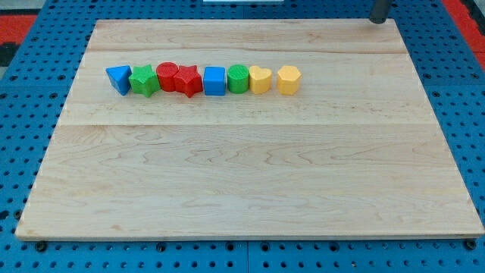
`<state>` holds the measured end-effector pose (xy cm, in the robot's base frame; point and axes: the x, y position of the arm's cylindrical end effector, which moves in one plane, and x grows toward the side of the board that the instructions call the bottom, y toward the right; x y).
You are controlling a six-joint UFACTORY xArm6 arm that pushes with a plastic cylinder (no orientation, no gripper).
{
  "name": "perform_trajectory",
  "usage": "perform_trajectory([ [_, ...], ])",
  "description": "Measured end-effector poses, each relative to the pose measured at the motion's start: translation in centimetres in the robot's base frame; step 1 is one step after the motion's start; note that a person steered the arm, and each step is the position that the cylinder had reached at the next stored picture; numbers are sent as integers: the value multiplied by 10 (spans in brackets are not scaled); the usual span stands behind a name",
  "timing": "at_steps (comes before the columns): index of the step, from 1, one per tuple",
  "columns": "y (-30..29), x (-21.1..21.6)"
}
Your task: Move your arm slightly towards the bottom
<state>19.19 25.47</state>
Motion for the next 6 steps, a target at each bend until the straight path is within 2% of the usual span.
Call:
perform_trajectory([
  [3,8,3],
  [6,9,88],
])
